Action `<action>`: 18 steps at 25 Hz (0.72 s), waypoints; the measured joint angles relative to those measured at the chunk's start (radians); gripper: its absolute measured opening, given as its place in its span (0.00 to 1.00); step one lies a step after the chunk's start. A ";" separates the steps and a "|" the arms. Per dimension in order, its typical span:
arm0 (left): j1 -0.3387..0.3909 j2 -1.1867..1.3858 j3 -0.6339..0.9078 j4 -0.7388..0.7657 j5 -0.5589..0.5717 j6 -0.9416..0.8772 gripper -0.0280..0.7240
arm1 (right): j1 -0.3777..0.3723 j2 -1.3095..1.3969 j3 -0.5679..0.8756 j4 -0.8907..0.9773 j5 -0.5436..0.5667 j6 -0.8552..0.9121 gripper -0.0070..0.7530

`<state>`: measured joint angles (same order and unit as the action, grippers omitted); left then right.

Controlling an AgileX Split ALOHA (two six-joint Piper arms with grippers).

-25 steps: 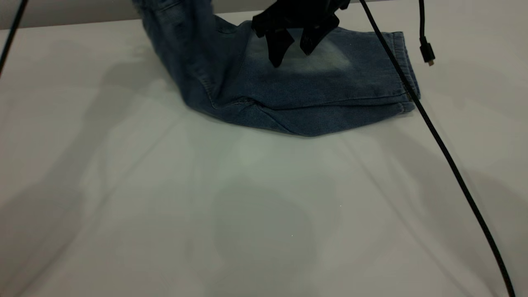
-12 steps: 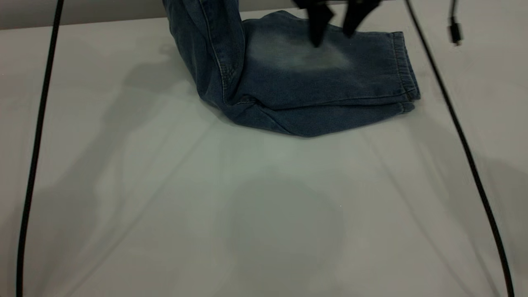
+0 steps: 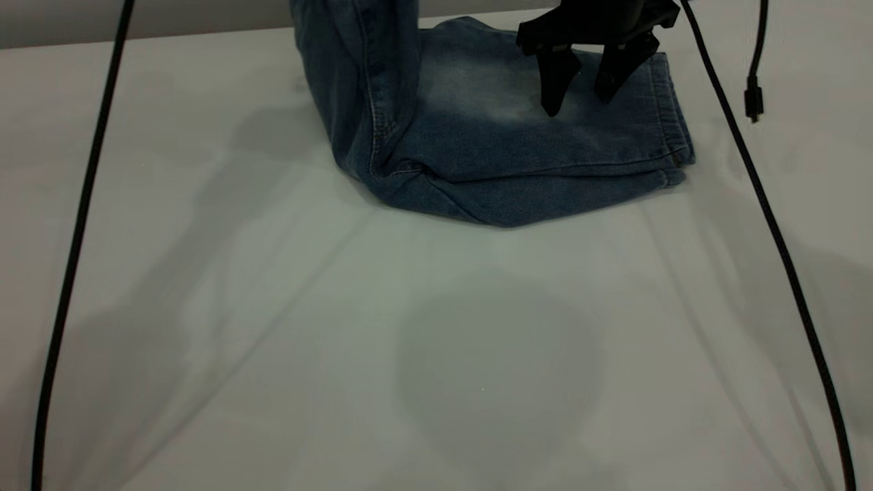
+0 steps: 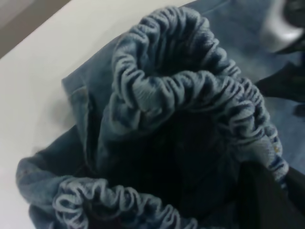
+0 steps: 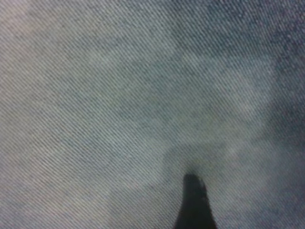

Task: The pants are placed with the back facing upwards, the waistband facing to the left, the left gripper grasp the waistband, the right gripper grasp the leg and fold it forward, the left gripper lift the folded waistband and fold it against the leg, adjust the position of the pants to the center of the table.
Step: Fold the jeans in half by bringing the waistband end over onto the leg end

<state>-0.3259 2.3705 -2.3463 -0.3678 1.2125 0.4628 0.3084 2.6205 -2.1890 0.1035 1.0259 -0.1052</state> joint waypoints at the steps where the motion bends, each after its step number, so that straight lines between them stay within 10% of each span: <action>1: -0.011 0.000 -0.009 0.000 0.006 0.002 0.11 | 0.000 0.002 0.000 0.000 -0.003 0.000 0.59; 18: -0.126 0.000 -0.033 -0.001 0.006 0.001 0.11 | 0.000 -0.021 -0.014 -0.035 0.015 0.000 0.59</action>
<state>-0.4515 2.3705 -2.3796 -0.3686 1.2182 0.4641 0.3084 2.5995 -2.2028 0.0684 1.0406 -0.1052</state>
